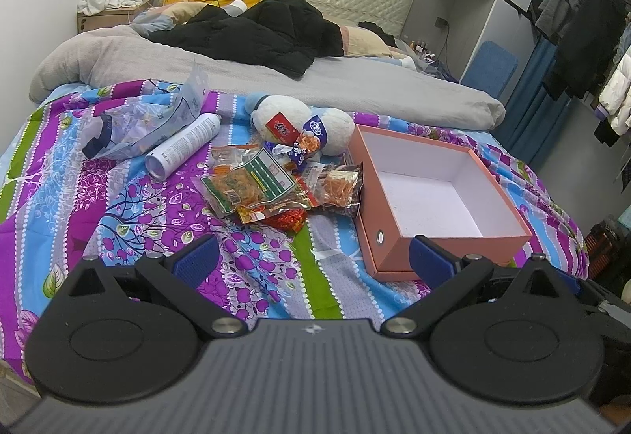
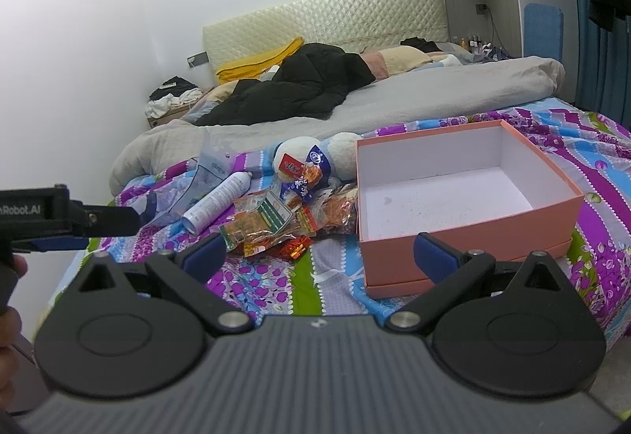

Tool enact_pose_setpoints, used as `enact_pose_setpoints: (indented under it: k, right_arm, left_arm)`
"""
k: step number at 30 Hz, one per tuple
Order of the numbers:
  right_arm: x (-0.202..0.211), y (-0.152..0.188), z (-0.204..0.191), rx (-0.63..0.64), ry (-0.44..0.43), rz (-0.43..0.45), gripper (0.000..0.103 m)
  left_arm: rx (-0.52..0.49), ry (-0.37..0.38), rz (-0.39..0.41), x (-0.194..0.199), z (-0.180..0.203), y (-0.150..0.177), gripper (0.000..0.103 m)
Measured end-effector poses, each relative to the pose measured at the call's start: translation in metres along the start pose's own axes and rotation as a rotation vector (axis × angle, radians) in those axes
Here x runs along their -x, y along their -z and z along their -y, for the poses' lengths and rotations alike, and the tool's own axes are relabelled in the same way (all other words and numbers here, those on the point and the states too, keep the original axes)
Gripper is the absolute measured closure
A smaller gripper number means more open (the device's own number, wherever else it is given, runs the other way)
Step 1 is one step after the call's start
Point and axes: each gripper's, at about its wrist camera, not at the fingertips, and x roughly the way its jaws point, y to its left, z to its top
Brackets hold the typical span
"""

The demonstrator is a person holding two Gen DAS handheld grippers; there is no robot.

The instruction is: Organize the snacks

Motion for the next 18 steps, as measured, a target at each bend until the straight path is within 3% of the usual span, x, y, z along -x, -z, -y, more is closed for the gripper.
enact_pose_setpoints:
  k: [18]
  right_arm:
    - [-0.0011,0.0005,-0.0016,0.001,0.001,-0.003,0.0]
  left_arm:
    - [-0.005,0.006,-0.007,-0.005,0.0056,0.0021,0.0]
